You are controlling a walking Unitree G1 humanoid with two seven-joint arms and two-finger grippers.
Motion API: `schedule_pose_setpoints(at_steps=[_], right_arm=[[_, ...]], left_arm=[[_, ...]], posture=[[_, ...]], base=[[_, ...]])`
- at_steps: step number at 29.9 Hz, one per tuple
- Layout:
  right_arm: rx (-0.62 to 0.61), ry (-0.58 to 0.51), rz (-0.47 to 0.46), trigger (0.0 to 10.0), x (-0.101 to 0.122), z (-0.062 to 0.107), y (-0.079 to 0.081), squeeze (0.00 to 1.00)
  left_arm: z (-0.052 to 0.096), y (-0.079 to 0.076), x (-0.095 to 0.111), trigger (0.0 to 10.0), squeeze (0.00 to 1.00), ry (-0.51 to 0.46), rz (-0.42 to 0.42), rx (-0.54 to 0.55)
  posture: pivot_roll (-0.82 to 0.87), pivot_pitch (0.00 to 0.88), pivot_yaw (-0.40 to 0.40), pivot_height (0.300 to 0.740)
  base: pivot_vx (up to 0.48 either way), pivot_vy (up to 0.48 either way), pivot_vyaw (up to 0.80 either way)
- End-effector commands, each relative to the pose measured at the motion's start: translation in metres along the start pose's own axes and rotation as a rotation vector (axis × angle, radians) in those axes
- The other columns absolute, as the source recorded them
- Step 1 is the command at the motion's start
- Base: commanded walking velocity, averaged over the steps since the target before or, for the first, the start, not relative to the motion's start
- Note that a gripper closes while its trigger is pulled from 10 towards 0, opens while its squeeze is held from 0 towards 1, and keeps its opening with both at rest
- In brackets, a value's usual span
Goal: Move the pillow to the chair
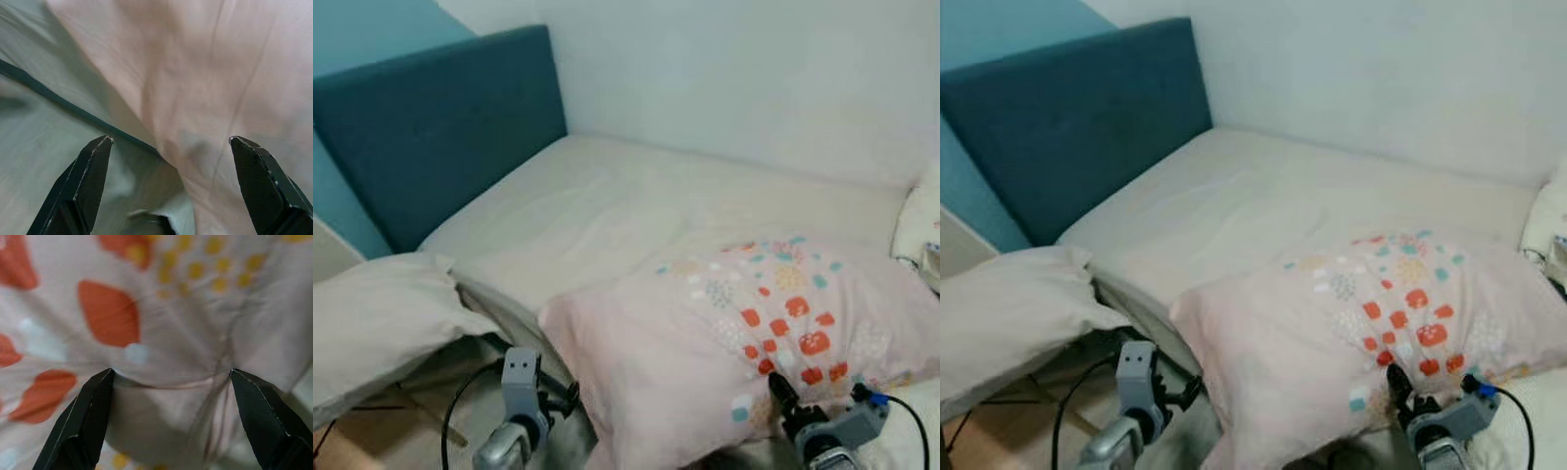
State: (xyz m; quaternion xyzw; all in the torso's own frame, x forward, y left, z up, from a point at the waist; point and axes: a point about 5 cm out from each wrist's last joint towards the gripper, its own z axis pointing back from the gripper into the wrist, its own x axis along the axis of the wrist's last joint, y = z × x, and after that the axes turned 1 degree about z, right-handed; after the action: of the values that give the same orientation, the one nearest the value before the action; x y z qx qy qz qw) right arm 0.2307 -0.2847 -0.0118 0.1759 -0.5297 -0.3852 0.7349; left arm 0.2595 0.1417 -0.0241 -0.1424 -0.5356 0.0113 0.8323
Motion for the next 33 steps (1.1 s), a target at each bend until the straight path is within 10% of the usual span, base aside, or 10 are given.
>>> schedule_pose_setpoints(at_steps=[1, 12, 24, 25, 33], right_arm=[[0.019, -0.027, -0.041, 10.0, 0.002, -0.003, 0.005, 0.00], [0.273, 0.015, -0.150, 10.0, -0.008, -0.014, 0.042, 0.00], [0.282, 0.084, -0.147, 10.0, -0.028, -0.035, 0.085, 0.00], [0.325, 0.015, -0.179, 0.0, -0.018, -0.038, 0.095, 0.00], [0.448, -0.048, -0.165, 0.0, 0.003, -0.045, 0.120, 0.00]], left_arm=[[0.002, 0.006, 0.000, 10.0, 0.00, -0.006, 0.005, 0.010], [0.003, 0.006, 0.000, 10.0, 0.00, -0.007, -0.014, -0.019], [0.002, 0.006, 0.004, 10.0, 0.00, -0.024, -0.021, -0.032], [0.002, 0.006, 0.006, 10.0, 0.00, -0.036, -0.003, -0.027], [-0.002, 0.002, 0.012, 10.0, 0.00, -0.061, -0.006, -0.045]], posture=[[-0.04, 0.045, 0.103, 0.572], [-0.02, 0.044, 0.124, 0.572], [0.00, 0.051, 0.131, 0.572], [0.00, 0.054, 0.131, 0.572], [0.01, 0.056, 0.131, 0.572]], base=[[0.000, 0.000, 0.00], [0.000, 0.000, 0.00], [0.000, 0.000, 0.00], [0.000, 0.000, 0.00], [0.000, 0.000, 0.00]])
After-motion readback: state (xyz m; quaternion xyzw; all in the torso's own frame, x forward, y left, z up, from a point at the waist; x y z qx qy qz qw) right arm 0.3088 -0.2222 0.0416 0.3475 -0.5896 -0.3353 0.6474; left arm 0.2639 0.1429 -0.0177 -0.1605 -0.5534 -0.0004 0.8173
